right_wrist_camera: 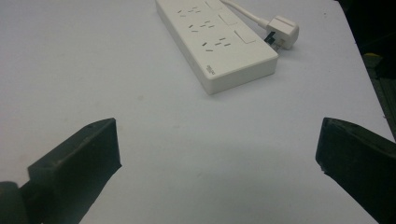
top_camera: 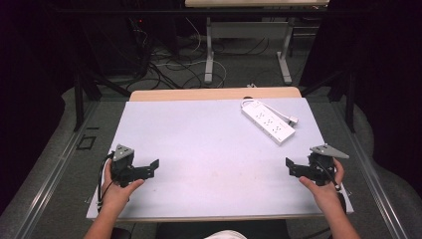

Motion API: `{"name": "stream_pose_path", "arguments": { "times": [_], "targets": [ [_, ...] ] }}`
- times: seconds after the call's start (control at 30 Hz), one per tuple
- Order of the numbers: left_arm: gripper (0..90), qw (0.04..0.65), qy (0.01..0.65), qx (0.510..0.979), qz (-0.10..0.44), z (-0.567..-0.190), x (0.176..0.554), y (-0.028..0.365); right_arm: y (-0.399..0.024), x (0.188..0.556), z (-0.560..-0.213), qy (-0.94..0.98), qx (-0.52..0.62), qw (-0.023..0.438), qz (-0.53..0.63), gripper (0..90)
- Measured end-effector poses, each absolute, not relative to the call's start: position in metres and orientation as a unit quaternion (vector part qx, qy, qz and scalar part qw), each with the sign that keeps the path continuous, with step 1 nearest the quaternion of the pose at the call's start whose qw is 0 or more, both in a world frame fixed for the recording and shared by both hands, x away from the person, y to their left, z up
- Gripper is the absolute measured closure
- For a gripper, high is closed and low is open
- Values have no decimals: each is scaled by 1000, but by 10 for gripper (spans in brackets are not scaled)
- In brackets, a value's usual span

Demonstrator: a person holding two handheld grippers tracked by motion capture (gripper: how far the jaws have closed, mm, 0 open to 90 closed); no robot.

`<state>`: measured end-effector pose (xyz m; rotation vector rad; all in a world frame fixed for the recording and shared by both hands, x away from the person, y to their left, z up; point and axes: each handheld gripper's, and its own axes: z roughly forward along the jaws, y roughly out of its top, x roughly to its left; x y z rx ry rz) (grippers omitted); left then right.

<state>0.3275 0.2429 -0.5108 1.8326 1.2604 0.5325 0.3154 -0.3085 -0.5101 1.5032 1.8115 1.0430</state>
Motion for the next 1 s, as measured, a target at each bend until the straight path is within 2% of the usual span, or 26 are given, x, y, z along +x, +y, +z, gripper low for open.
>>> {"name": "stream_pose_path", "arguments": {
  "times": [0.17,0.37,0.63,1.0],
  "targets": [
    [3,437,498,716,220,-508,323,242,-305,315,-505,677,553,280,396,0],
    [3,437,504,712,221,-508,321,243,-301,323,-499,684,551,261,400,0],
    [5,439,511,709,205,-509,319,245,-294,333,-484,701,533,271,389,0],
    [5,437,505,714,211,-509,312,242,-284,346,-464,717,518,267,383,0]
  ]
}}
